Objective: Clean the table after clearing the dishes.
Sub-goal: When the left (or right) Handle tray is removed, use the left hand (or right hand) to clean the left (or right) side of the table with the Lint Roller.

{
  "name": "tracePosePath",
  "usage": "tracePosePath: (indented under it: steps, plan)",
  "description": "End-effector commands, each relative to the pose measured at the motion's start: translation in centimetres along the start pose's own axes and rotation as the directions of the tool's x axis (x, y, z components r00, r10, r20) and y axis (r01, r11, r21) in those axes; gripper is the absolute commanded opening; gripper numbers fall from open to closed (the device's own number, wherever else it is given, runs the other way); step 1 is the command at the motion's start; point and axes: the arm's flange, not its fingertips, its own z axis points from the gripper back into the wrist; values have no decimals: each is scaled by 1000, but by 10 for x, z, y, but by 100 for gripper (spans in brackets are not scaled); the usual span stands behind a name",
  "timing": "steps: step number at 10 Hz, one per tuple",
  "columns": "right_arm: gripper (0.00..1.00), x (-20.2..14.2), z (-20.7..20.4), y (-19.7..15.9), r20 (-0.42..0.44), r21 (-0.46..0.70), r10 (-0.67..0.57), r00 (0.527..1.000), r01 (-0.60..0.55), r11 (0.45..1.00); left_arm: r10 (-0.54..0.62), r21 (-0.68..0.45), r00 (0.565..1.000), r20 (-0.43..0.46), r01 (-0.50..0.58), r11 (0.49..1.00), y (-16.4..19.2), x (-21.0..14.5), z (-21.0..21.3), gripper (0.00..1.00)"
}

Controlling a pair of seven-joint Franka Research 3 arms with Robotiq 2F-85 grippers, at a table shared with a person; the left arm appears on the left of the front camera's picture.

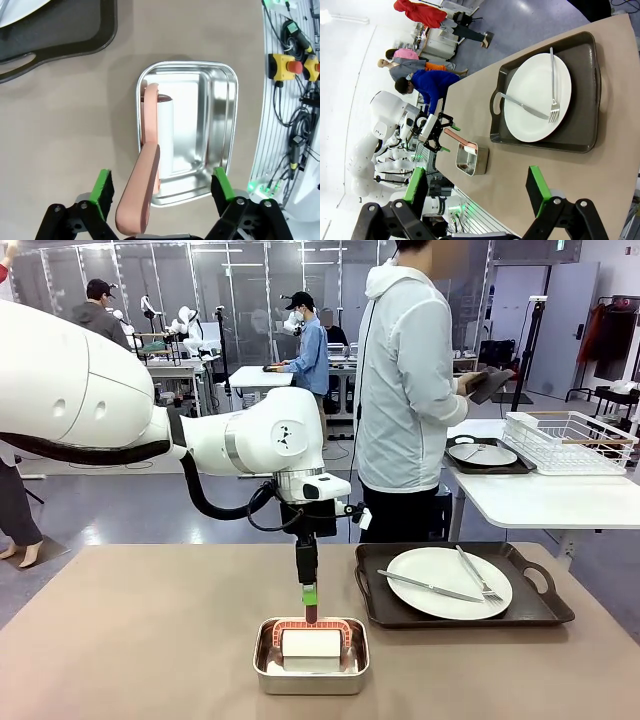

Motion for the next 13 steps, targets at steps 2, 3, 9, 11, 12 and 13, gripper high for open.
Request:
tracePosePath:
  steps: [2, 3, 9, 11, 12, 13]
  plan:
    - [100, -1, 2, 3, 0, 6, 5, 1000, -5, 1000, -6, -1, 1000, -19, 6, 1000, -4, 0, -4, 72]
    - [100, -1, 2, 3, 0, 6, 5, 1000, -5, 1000, -6, 1, 1000, -19, 6, 1000, -4, 1, -3, 61]
    - [100, -1, 2, 3, 0, 6, 5, 1000, -5, 1000, 25, -8, 999, -40, -25, 1000, -4, 2, 0, 1]
    - [100, -1, 2, 3, 0, 6, 5, 1000, -5, 1000, 32, -16, 999, -42, -32, 999, -4, 3, -1, 0]
    - [100, -1, 2, 3, 0, 6, 5, 1000, -5, 1000, 46, -15, 998, -41, -46, 999, -7, 3, 1, 0]
    - [100, -1, 2, 3, 0, 6, 5, 1000, -5, 1000, 62, -4, 997, -48, -62, 998, -12, 3, 5, 2]
